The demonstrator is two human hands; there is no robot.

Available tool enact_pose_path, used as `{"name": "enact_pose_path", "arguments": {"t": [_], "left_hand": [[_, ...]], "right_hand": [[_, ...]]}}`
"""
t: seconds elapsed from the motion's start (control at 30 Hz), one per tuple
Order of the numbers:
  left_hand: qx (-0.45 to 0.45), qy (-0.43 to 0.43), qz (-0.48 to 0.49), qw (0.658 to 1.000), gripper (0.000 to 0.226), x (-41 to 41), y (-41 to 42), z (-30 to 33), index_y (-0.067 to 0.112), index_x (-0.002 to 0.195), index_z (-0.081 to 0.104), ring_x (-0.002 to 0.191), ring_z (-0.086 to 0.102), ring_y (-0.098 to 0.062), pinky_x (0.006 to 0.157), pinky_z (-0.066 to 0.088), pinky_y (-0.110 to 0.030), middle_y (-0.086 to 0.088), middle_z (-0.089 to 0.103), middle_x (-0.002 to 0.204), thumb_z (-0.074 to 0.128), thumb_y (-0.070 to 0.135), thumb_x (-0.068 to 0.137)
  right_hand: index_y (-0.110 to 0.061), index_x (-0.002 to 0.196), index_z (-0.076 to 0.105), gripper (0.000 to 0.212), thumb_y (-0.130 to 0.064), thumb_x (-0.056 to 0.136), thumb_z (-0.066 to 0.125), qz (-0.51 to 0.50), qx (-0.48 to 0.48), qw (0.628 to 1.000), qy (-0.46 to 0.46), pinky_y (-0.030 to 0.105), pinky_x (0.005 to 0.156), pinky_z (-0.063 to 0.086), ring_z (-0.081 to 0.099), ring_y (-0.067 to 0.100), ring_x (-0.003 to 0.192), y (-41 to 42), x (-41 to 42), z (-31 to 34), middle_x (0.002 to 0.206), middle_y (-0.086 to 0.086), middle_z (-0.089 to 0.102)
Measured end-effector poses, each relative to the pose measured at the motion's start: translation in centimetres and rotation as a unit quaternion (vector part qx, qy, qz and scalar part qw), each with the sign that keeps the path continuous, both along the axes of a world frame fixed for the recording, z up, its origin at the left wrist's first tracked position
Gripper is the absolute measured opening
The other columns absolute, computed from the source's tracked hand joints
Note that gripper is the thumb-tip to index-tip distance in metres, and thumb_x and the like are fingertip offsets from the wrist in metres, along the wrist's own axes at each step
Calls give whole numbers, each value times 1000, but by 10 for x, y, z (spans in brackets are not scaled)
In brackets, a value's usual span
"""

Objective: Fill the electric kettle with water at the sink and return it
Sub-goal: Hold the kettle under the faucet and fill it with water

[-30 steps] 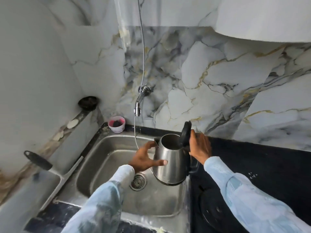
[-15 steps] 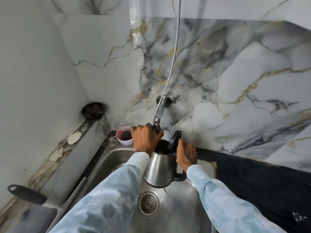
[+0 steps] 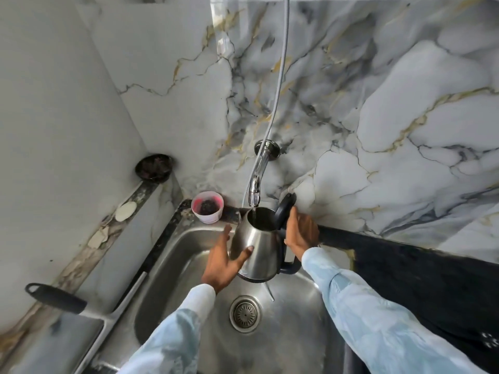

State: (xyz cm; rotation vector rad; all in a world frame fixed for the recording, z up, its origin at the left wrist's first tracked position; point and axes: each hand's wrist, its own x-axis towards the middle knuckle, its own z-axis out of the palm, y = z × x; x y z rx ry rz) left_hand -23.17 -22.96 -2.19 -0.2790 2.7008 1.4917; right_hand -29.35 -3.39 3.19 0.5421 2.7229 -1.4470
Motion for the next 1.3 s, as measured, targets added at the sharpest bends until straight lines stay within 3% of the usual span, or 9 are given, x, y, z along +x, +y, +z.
{"name": "enact_pose_path", "arguments": {"t": [0.07, 0.23, 0.43, 0.57, 0.73, 0.87, 1.03, 1.2, 1.3], "left_hand": [[-25, 9, -25, 999, 92, 8, 0, -7, 18, 160, 43, 141, 57, -22, 117, 45, -37, -5, 58, 156, 73, 60, 84], [-34, 31, -35, 998, 86, 10, 0, -4, 16, 160, 44, 140, 57, -21, 118, 45, -39, -5, 59, 155, 72, 55, 88], [-8, 17, -26, 999, 92, 7, -6, -3, 17, 161, 41, 147, 52, -23, 122, 41, -39, -6, 54, 160, 74, 58, 86], [25, 76, 53, 995, 88, -13, 5, 34, 19, 156, 48, 145, 50, -21, 121, 40, -39, -6, 56, 157, 66, 67, 84], [-39, 137, 3, 990, 40, -64, 24, 86, 10, 123, 75, 109, 71, -22, 102, 56, -41, -9, 78, 119, 78, 30, 88], [-33, 107, 17, 994, 29, -74, 20, 88, 10, 108, 79, 82, 71, -7, 86, 59, -27, 1, 79, 92, 84, 23, 82], [10, 91, -2, 996, 31, -87, 12, 92, 10, 95, 80, 76, 70, -10, 73, 53, -14, -5, 82, 89, 90, 33, 77], [-43, 119, 46, 991, 37, -90, 25, 88, 12, 82, 69, 71, 64, -20, 71, 56, -37, -1, 74, 79, 86, 42, 68], [76, 44, 92, 992, 59, -78, 24, 77, 15, 104, 71, 94, 70, -24, 89, 56, -41, -4, 78, 103, 74, 66, 75]], "right_hand": [[-8, 86, 71, 55, -40, 109, 33, 11, 12, 1000, -2, 37, 84, 39, 67, 46, 113, -1, 0, 0, 112, 24, 77], [-3, 85, 75, 73, -52, 101, 24, -7, -4, 1000, 7, 47, 93, 54, 70, 47, 105, -6, 5, 8, 105, 24, 79], [-10, 59, 60, 79, -70, 77, 12, -11, -23, 999, 21, 51, 88, 60, 72, 48, 87, -12, 6, 13, 84, 22, 77], [-12, 56, 58, 70, -60, 89, 18, -8, -22, 1000, 20, 55, 87, 61, 72, 48, 86, -11, 6, 12, 79, 16, 74], [-9, 62, 62, 80, -71, 80, 13, -13, -36, 999, 23, 56, 88, 62, 73, 45, 85, -12, 9, 10, 84, 19, 76], [-8, 63, 61, 74, -63, 90, 20, -17, -33, 999, 31, 56, 88, 61, 73, 47, 86, -10, 7, 7, 87, 22, 76], [-10, 66, 63, 66, -50, 107, 30, -16, -36, 999, 29, 58, 91, 61, 74, 47, 91, -7, 3, 0, 92, 22, 78], [-10, 65, 61, 64, -49, 106, 31, -15, -23, 999, 40, 56, 92, 60, 73, 47, 93, -4, 4, -4, 94, 23, 78], [-15, 62, 60, 63, -58, 100, 33, -14, -15, 999, 46, 54, 92, 58, 70, 46, 95, -1, 9, -4, 91, 22, 77]]}}
